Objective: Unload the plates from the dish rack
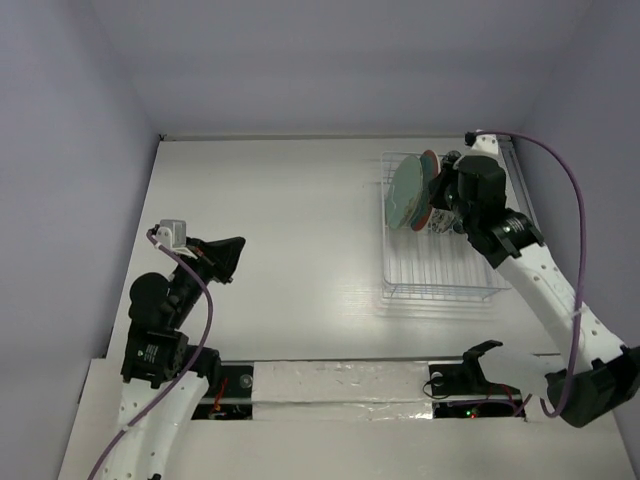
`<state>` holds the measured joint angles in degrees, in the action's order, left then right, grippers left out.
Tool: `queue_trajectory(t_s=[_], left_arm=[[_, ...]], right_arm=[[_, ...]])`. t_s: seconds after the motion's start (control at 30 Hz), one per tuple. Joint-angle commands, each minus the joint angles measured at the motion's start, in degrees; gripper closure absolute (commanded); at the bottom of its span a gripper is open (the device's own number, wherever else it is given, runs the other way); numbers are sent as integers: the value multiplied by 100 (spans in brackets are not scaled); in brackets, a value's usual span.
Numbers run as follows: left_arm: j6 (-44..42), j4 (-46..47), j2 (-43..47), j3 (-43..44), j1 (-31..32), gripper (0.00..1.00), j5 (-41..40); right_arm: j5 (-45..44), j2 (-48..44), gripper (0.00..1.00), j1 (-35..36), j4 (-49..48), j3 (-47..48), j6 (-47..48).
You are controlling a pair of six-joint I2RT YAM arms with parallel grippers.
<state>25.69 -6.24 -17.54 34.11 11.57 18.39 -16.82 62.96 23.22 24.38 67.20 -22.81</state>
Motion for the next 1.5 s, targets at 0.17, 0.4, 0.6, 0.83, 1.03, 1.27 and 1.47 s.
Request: queue_trajectory(t_s=[0.17,0.4,0.6,0.83,1.03,1.27,1.47], left_arm=[[76,-158,-390,166,29,100,-556],[120,-88,-391,122,29,70,-407],[103,-105,-408,105,29,70,-424],[103,-97,-399,122,29,70,-389],[111,-97,-391,122,29,70,-389],[120,-88,-408,114,29,70,-380],[120,-70,-399,114,29,67,-319]], right_arm=[[-797,1067,56,7,-144,609,189],[-902,1763,53,7,-206,961,259],[-1402,2501,54,7,-75,1269,268],[-1649,3047,71,7,49,1463,268],[-1895,2846,97,68,67,1594,469],[-2202,2283,100,262,260,2182,1023],[-2510,1800,100,543,620,2824,1270]])
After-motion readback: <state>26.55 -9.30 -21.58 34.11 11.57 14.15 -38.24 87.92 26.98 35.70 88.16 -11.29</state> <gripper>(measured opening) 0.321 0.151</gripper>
